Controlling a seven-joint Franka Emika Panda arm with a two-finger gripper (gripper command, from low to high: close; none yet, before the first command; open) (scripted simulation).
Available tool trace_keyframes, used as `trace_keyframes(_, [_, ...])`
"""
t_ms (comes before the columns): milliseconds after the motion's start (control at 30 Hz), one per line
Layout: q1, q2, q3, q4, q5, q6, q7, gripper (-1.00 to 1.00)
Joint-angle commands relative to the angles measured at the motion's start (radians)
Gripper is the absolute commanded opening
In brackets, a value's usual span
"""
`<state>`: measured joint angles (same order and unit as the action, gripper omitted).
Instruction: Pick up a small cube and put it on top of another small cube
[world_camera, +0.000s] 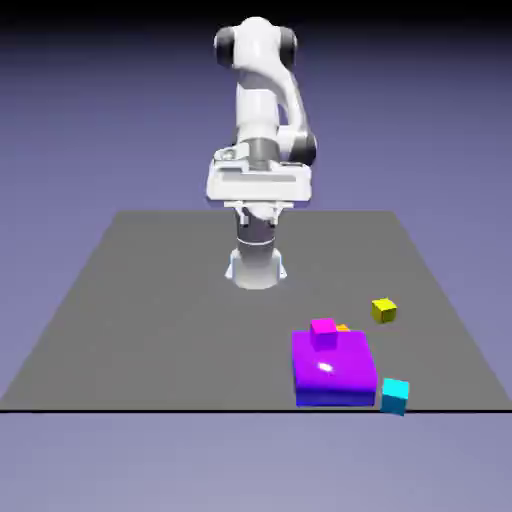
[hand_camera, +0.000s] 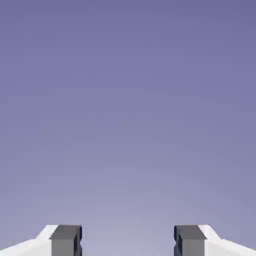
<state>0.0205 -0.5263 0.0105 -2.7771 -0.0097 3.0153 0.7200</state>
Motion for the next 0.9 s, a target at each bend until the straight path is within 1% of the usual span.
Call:
trace_keyframes(0, [0.007, 0.036, 0.009, 0.027, -0.008, -0.018, -0.017, 0.0])
trace_keyframes(867, [0.191, 0.979, 0.235, 0.736, -0.217, -0.485, -0.47, 0.0])
